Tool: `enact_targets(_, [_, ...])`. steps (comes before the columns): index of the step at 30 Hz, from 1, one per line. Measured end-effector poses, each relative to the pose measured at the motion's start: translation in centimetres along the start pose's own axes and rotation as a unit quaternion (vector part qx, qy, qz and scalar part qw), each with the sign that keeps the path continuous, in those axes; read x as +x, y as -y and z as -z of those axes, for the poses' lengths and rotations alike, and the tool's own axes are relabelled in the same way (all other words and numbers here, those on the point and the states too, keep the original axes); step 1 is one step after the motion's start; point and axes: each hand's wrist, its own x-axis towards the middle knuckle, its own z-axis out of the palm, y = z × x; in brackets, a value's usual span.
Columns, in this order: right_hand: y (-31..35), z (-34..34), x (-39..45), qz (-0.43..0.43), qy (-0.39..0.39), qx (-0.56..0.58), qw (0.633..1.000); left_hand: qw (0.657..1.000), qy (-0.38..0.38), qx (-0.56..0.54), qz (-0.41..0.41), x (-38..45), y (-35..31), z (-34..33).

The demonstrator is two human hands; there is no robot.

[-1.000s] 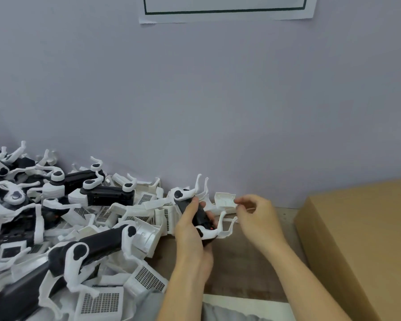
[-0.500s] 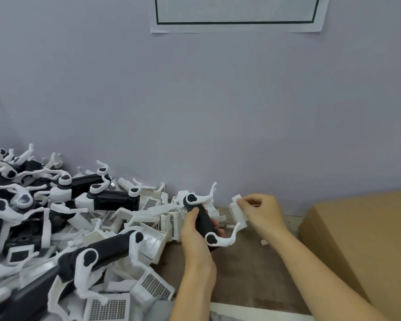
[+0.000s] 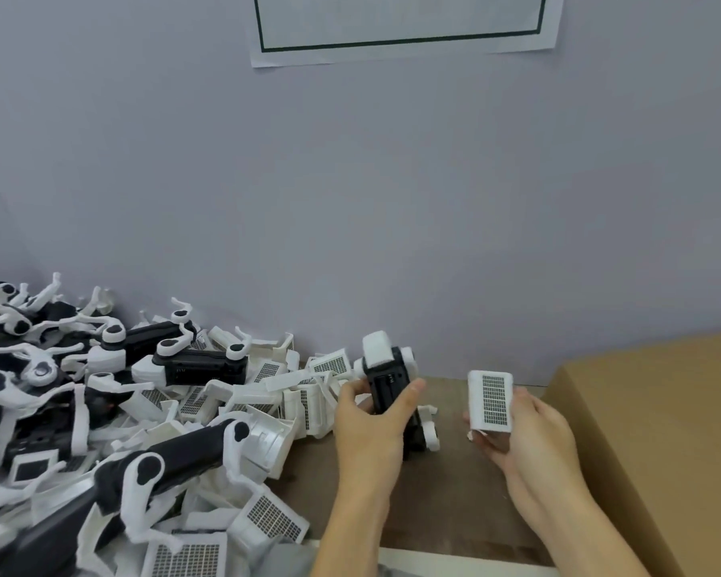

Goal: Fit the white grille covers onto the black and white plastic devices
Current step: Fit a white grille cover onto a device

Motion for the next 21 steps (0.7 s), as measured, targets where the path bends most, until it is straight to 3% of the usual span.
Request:
enact_targets(3, [0.0, -1.2, -0.8, 0.083, 0.033, -0.074, 0.993, 0.998, 0.015, 0.041, -0.038, 0.1, 0.2, -0.4])
enact_targets(7, [-0.3, -3.5, -2.1, 0.199, 0.069, -0.156, 0.965, 0.998, 0.068, -0.016, -0.001, -0.2, -0.1, -1.5])
enact_targets(12, [-1.1, -4.2, -2.6, 0.223, 0.038, -0.192, 0.955, 0.993, 0.097, 0.029, -0.066, -0.5, 0.0, -1.6])
enact_targets(15, [-1.2, -4.1, -2.7, 0.251, -0.008, -0.274, 0.928, 0.988, 0.112, 0.059, -0.085, -0.8, -0.1, -1.8])
enact_targets(18, [-1.4, -4.1, -2.7, 0.29, -0.028, -0.327, 0.899, 0.992, 0.097, 0.028, -0.081, -0.9, -0.3, -1.9])
enact_targets(21, [-1.4, -4.0, -2.6, 0.31, -0.008, -0.297, 0.903, 0.994, 0.086, 0.005, -0.072, -0.8, -0.3, -1.8])
